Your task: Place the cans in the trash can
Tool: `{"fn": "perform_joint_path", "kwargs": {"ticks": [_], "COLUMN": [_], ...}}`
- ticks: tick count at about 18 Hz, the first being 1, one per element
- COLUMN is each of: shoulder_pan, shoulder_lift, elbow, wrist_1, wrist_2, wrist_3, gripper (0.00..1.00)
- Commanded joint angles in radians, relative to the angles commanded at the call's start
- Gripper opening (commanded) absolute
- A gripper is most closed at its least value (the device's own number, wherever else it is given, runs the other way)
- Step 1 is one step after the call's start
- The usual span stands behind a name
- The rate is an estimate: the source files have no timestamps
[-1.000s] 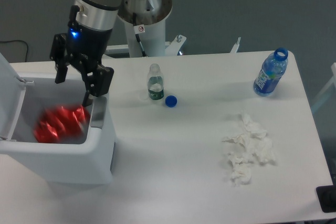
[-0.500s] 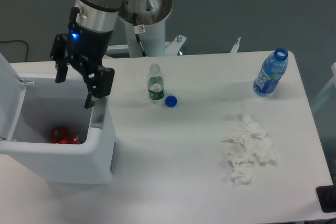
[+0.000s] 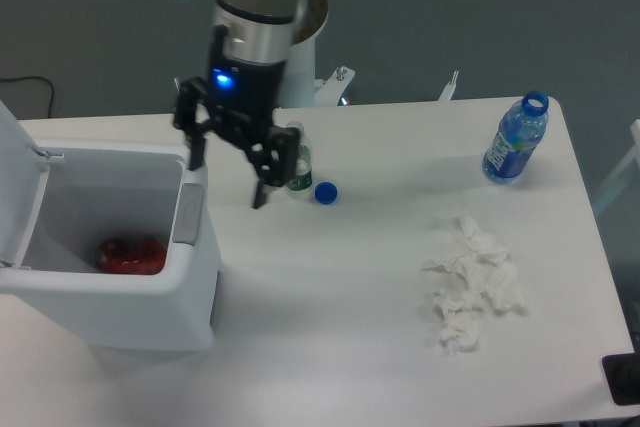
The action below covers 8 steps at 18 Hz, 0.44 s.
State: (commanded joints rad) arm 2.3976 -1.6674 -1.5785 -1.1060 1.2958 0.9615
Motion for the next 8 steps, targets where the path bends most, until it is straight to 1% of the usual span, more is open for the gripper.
{"fn": "perform_joint_path", "kwargs": {"ticks": [3, 6, 8], "shoulder_pan": [-0.002, -0.002, 0.000], "shoulder_lift": [-0.006, -0.026, -0.023], "elbow": [0.003, 0.003, 0.005], "wrist_1": [0.009, 0.015, 0.017], "wrist_2": [0.104, 0.163, 0.181], "wrist_3": [0.115, 0.129, 0.132], "gripper": [1.00, 1.00, 1.00]}}
